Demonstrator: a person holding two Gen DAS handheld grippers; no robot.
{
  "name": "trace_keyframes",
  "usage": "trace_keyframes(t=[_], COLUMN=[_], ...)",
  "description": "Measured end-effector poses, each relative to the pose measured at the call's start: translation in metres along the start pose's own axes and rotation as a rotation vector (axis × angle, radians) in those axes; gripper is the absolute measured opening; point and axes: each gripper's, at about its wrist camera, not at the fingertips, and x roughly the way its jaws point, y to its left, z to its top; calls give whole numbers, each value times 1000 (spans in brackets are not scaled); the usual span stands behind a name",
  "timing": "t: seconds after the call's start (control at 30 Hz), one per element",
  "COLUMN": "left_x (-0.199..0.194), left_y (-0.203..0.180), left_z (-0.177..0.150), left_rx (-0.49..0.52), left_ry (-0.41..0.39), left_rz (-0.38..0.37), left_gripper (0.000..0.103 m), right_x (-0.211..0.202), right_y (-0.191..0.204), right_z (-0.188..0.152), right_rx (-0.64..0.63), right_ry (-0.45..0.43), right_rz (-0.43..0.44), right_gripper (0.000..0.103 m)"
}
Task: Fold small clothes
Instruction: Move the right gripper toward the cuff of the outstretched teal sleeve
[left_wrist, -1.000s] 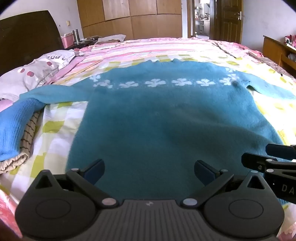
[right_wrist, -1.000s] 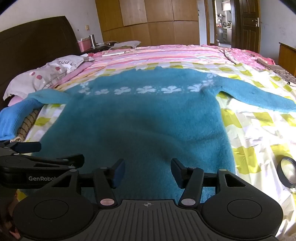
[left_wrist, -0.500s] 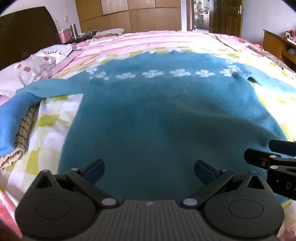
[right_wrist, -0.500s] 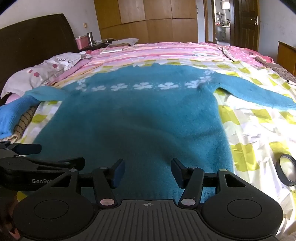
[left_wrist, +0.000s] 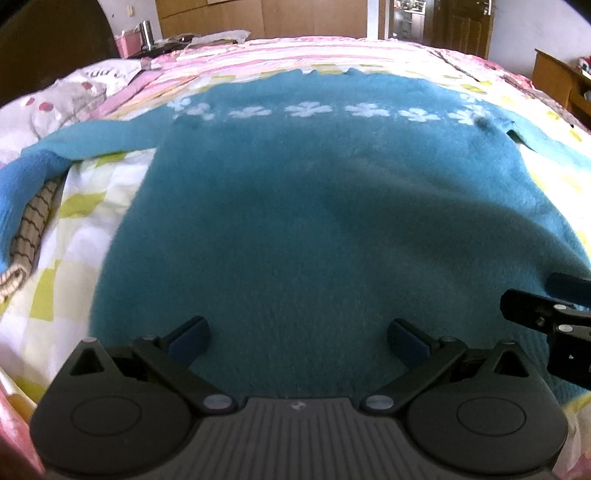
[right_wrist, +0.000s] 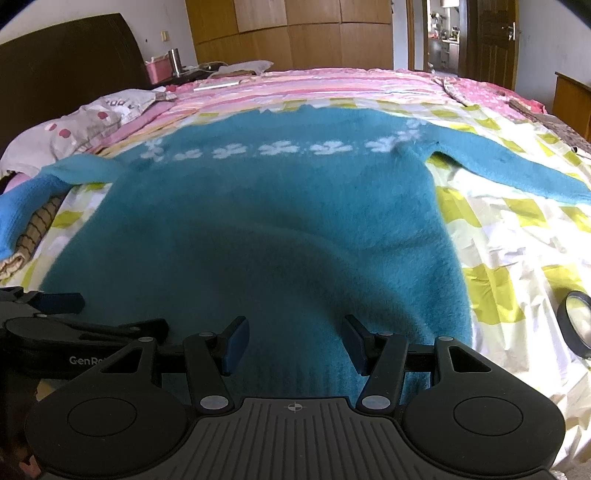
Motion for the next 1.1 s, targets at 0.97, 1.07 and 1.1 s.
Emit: trace_keyframes(t=[0.97,1.07,1.1], left_x=[-15,-21,-22], left_y=[-4,-7,-7], left_z=[17,26,29], left_rx=[-3,10,10], left_ry=[-20,-53,-62], left_rz=[45,58,61], left_gripper=[103,103,103], right_x=[-1,-4,-4], right_y=[-18,-20,-21], right_z=[10,16,19], right_rx=[60,54,48], right_ry=[-69,-86,-95], right_rz=[79,86,87], right_gripper=[56,56,56])
